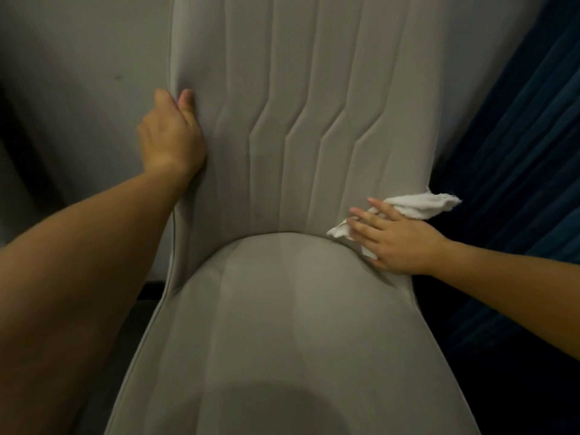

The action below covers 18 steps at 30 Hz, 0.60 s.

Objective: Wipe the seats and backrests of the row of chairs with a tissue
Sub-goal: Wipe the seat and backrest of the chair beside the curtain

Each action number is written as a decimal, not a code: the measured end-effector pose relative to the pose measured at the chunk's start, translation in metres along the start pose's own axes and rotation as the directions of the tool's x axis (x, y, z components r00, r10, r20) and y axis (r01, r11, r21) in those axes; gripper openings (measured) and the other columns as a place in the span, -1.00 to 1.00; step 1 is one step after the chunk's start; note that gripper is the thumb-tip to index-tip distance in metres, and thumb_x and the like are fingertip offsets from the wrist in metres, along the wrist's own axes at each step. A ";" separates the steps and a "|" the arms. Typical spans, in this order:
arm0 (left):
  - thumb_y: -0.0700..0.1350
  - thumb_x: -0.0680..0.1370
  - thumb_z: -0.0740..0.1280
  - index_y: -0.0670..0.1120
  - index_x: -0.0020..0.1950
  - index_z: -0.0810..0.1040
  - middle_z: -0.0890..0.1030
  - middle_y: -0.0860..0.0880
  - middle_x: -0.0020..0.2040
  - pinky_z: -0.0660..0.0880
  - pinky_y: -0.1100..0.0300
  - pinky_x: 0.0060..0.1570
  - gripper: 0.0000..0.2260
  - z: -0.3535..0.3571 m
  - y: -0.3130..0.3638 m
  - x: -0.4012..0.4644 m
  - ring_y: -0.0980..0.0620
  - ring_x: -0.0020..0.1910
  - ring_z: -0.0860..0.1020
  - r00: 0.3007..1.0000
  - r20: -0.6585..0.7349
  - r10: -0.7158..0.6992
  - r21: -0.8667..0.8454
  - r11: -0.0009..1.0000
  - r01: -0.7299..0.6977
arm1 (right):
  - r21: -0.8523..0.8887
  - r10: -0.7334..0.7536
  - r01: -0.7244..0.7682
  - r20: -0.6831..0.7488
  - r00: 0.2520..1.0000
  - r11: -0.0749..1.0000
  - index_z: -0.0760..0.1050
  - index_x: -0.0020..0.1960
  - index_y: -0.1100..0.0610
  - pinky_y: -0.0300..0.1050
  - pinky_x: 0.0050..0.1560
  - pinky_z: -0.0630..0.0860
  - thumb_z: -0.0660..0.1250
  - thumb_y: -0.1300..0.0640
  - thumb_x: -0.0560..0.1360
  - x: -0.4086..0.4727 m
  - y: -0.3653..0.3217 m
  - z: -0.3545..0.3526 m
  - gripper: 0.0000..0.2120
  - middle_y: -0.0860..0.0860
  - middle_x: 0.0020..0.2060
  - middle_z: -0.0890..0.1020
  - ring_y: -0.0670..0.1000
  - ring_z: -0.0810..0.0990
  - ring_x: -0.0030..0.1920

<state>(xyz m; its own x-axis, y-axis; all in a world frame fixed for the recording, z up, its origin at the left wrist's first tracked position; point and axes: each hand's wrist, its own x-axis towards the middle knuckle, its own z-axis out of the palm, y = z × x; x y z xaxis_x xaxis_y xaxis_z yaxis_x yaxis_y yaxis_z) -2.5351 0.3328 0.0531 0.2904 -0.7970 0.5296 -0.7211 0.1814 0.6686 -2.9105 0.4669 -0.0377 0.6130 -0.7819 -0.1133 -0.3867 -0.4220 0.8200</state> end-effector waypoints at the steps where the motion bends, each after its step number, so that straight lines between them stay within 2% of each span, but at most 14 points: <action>1: 0.14 0.67 0.00 -0.22 0.15 0.38 0.52 -0.38 0.12 0.29 -0.12 -0.08 -0.57 -0.001 0.000 0.000 -0.39 0.07 0.46 1.000 0.001 -0.006 0.001 1.000 0.006 | 0.013 0.040 -0.040 -0.031 0.999 0.999 0.48 0.43 0.20 0.35 0.55 -0.16 0.20 -0.11 0.58 -0.001 0.000 0.001 -0.45 0.18 0.46 0.43 0.27 0.23 0.54; 4: 0.13 0.67 0.01 -0.21 0.15 0.38 0.54 -0.35 0.13 0.29 -0.09 -0.08 -0.58 -0.002 0.001 0.000 -0.37 0.09 0.46 1.000 0.012 -0.004 0.002 1.000 0.004 | 0.109 0.222 -0.211 -0.103 0.970 0.971 0.40 0.50 0.08 0.48 0.48 -0.16 0.11 -0.14 0.56 -0.006 -0.003 -0.001 -0.42 0.12 0.55 0.29 0.35 0.07 0.57; 6: 0.13 0.68 0.01 -0.20 0.14 0.38 0.55 -0.34 0.13 0.29 -0.08 -0.08 -0.59 -0.002 0.002 0.000 -0.36 0.09 0.47 1.000 0.022 0.003 -0.002 1.000 -0.003 | 0.149 0.289 -0.271 -0.118 0.950 0.951 0.39 0.51 0.05 0.57 0.42 -0.19 0.04 -0.15 0.57 -0.007 -0.007 -0.002 -0.42 0.10 0.57 0.25 0.38 0.04 0.57; 8: 0.13 0.68 0.00 -0.20 0.14 0.38 0.55 -0.33 0.12 0.30 -0.07 -0.07 -0.59 -0.003 0.000 0.000 -0.35 0.08 0.47 0.999 0.033 0.008 -0.011 1.000 -0.008 | 0.197 0.360 -0.341 -0.068 0.931 0.919 0.45 0.46 0.06 0.58 0.39 -0.27 0.01 -0.15 0.58 -0.001 -0.018 -0.007 -0.43 0.11 0.55 0.29 0.38 0.05 0.57; 10: 0.13 0.68 0.00 -0.20 0.15 0.38 0.55 -0.32 0.12 0.31 -0.07 -0.07 -0.59 -0.002 -0.001 0.000 -0.35 0.09 0.47 0.999 0.035 0.013 -0.019 1.000 -0.013 | 0.267 0.481 -0.480 0.063 0.874 0.836 0.53 0.41 0.06 0.55 0.37 -0.36 0.00 -0.14 0.59 0.015 -0.038 -0.020 -0.45 0.08 0.52 0.35 0.36 0.07 0.57; 12: 0.13 0.68 0.00 -0.20 0.15 0.38 0.55 -0.32 0.13 0.29 -0.06 -0.09 -0.59 -0.002 -0.002 0.001 -0.34 0.09 0.47 0.999 0.033 0.020 -0.019 1.000 -0.020 | 0.419 0.583 -0.616 0.221 0.782 0.667 0.48 0.44 -0.06 0.54 0.35 -0.39 -0.06 -0.14 0.61 0.039 -0.067 -0.040 -0.46 0.02 0.55 0.30 0.36 0.00 0.58; 13: 0.13 0.68 0.00 -0.20 0.15 0.38 0.55 -0.32 0.13 0.28 -0.05 -0.09 -0.59 -0.002 -0.002 0.001 -0.34 0.09 0.47 0.999 0.034 0.024 -0.021 1.000 -0.023 | 0.520 0.582 -0.652 0.319 0.748 0.552 0.39 0.49 -0.14 0.57 0.33 -0.36 -0.11 -0.14 0.63 0.056 -0.082 -0.051 -0.47 -0.02 0.59 0.23 0.37 -0.09 0.58; 15: 0.13 0.68 0.00 -0.20 0.15 0.38 0.55 -0.31 0.13 0.27 -0.04 -0.10 -0.59 -0.002 -0.002 0.001 -0.34 0.08 0.47 0.999 0.035 0.026 -0.028 0.999 -0.025 | 0.668 0.475 -0.699 0.543 0.692 0.254 0.15 0.57 -0.27 0.62 0.33 -0.27 -0.20 -0.16 0.68 0.096 -0.108 -0.071 -0.52 -0.16 0.62 0.02 0.34 -0.23 0.58; 16: 0.13 0.68 0.00 -0.20 0.15 0.38 0.55 -0.31 0.13 0.27 -0.04 -0.10 -0.59 -0.002 -0.003 0.001 -0.34 0.08 0.48 0.999 0.031 0.027 -0.028 0.999 -0.026 | 0.681 0.387 -0.722 0.637 0.667 0.123 0.07 0.57 -0.30 0.62 0.33 -0.27 -0.21 -0.18 0.68 0.117 -0.116 -0.082 -0.53 -0.21 0.62 -0.06 0.31 -0.27 0.58; 18: 0.13 0.68 0.00 -0.19 0.15 0.38 0.56 -0.31 0.13 0.28 -0.05 -0.09 -0.60 -0.001 -0.005 0.002 -0.34 0.08 0.48 0.999 0.022 0.032 -0.021 0.999 -0.032 | 0.675 0.300 -0.737 0.709 0.638 -0.030 0.04 0.57 -0.30 0.59 0.33 -0.32 -0.21 -0.19 0.67 0.149 -0.123 -0.099 -0.53 -0.22 0.61 -0.13 0.30 -0.30 0.57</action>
<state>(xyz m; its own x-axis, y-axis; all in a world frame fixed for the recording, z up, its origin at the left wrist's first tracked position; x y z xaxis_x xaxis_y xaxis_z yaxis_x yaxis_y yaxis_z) -2.5306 0.3311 0.0510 0.2532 -0.8031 0.5393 -0.7165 0.2190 0.6624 -2.7031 0.4478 -0.1002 -0.2135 -0.9509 -0.2241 -0.9056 0.2787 -0.3198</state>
